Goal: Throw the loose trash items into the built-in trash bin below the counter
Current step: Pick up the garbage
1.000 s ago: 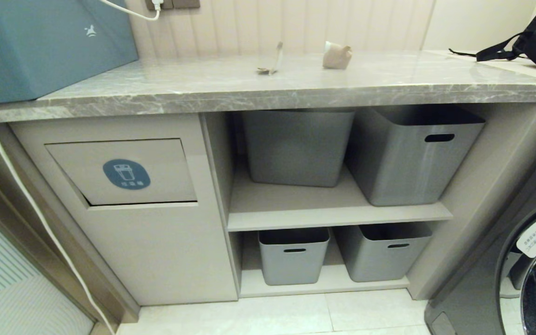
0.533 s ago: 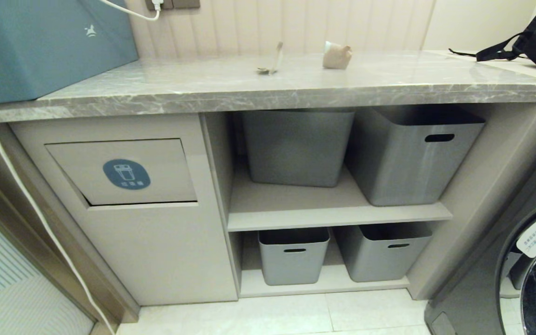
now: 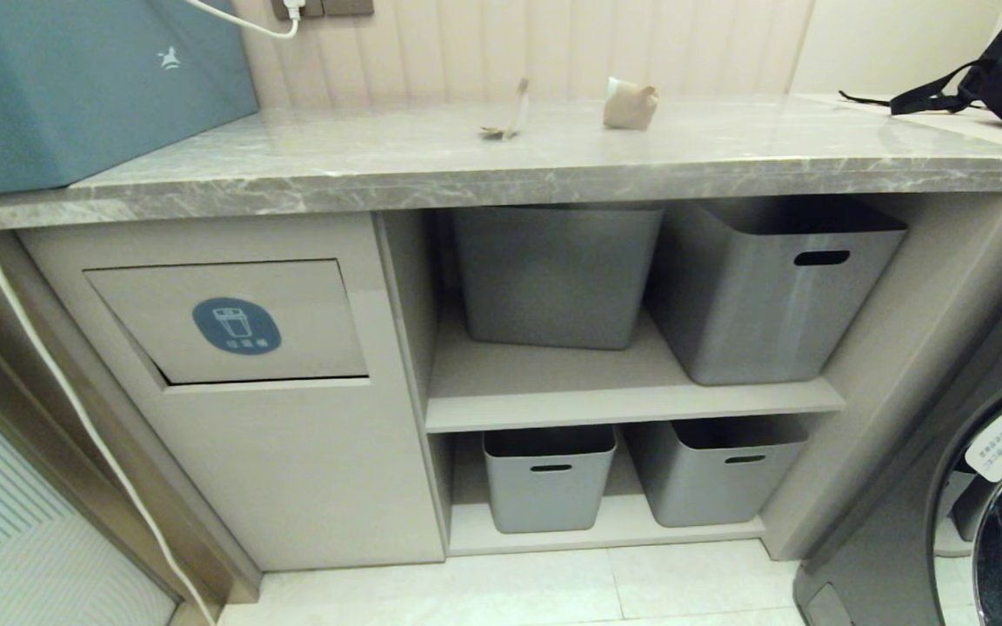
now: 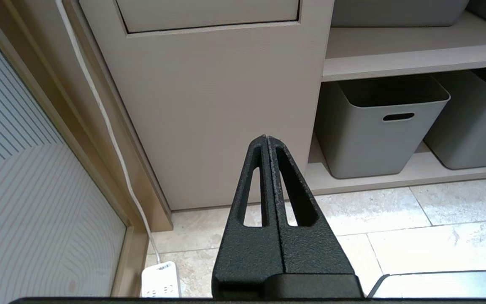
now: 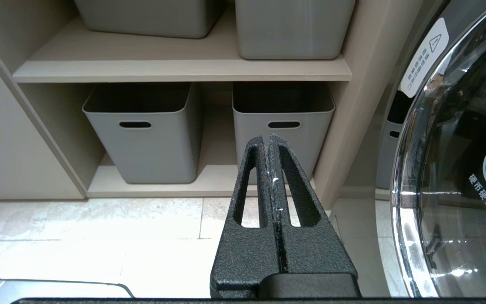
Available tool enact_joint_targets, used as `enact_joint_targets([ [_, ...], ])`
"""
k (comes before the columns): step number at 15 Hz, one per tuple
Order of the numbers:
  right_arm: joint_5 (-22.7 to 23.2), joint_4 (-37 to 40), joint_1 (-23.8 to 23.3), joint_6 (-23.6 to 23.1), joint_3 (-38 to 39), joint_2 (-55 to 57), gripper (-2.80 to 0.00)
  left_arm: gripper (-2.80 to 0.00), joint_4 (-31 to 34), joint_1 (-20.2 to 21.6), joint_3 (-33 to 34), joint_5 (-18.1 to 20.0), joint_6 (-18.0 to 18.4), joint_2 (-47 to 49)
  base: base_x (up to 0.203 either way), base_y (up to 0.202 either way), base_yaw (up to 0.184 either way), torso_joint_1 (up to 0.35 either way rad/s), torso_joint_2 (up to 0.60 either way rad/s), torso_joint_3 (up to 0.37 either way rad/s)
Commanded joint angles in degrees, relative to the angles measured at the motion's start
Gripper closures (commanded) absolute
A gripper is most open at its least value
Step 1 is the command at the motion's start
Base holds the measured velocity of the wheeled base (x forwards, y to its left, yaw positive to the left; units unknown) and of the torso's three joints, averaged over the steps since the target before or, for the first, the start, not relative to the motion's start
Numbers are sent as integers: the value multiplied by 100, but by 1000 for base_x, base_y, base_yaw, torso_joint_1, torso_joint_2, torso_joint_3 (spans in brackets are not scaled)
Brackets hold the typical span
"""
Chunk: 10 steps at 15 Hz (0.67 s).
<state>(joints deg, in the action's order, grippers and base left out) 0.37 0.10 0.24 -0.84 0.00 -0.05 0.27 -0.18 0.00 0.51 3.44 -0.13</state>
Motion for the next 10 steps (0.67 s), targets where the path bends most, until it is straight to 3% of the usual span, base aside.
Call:
enact_joint_targets([
  [1, -2, -1, 2, -4, 0, 5, 0, 0, 0, 0, 0, 2, -3, -4, 0, 0, 0, 66, -214, -154],
  [4, -2, 8, 2, -4, 0, 5, 0, 0, 0, 0, 0, -7, -10, -4, 0, 0, 0, 81, -284, -259],
  [10, 7, 8, 2, -13, 0, 5, 0, 0, 0, 0, 0, -7, -10, 5, 0, 0, 0, 172, -491, -289],
])
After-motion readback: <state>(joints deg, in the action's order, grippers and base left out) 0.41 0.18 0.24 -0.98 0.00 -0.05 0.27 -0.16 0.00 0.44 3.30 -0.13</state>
